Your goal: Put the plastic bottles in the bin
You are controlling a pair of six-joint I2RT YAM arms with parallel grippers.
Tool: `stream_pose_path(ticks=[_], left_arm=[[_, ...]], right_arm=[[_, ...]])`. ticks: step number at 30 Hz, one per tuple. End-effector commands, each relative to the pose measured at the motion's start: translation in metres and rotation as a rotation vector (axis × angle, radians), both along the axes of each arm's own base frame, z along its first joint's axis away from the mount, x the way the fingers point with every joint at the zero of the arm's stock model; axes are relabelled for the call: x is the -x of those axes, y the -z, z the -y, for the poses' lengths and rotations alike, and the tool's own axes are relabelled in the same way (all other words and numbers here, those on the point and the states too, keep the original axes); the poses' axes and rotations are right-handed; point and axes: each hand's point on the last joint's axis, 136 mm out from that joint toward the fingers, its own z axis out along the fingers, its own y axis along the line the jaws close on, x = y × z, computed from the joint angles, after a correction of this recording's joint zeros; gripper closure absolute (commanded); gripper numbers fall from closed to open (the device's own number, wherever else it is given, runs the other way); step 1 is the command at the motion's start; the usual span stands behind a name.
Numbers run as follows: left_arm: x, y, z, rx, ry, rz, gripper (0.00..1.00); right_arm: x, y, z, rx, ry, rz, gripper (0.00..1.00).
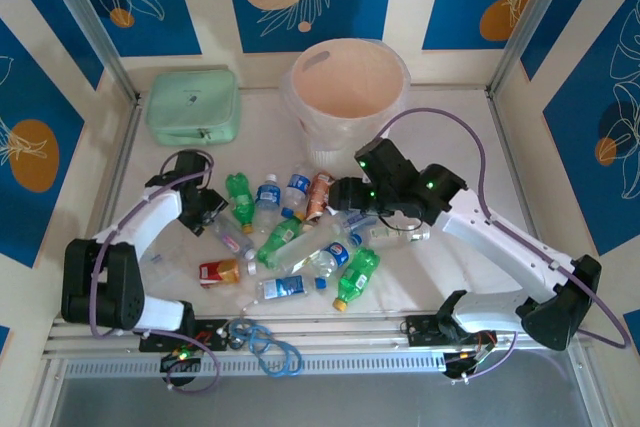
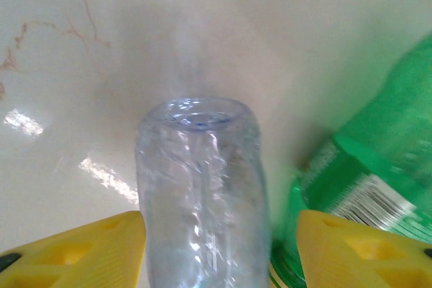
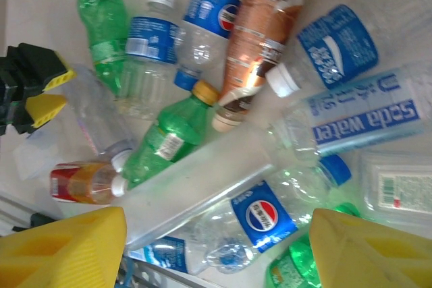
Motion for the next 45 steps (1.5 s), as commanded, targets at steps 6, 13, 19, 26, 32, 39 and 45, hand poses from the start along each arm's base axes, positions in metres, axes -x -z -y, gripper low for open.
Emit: stream_pose_path(ticks=[6,13,19,26,32,39,45], left_arm=[[0.006,-0.022,-0.011,-0.06,0.049,0.017,0.32],[0.009,0.002,-0.003,-0.008,0.025,-0.034,0.27],[0.0,0.017,-0.003,-0.012,0.005,-0.068,0.29],[0.003,0.039,-0.006,-0.028,-0.009,-0.125,0.32],[0.007,0.052,-0.006,-0.029,-0.009,-0.152,0.36],[0.003,0.046,-0.005,-0.027,-0.002,-0.127,0.44],[-0.003,0.025,-0.005,-0.027,0.014,-0.078,0.47]], right_arm=[[-0.001,-0.02,-0.019,-0.012,-0.062,0.04,0.27],[0.003,-0.011,-0.021,-0.008,-0.078,0.015,0.26],[0.006,-0.001,-0.023,0.004,-0.088,-0.017,0.26],[0.007,0.001,-0.029,-0.004,-0.095,-0.028,0.25],[0.007,0.006,-0.031,0.013,-0.097,-0.045,0.27],[0.008,0.006,-0.036,0.006,-0.106,-0.05,0.3],[0.008,0.0,-0.039,-0.001,-0.12,-0.043,0.31]])
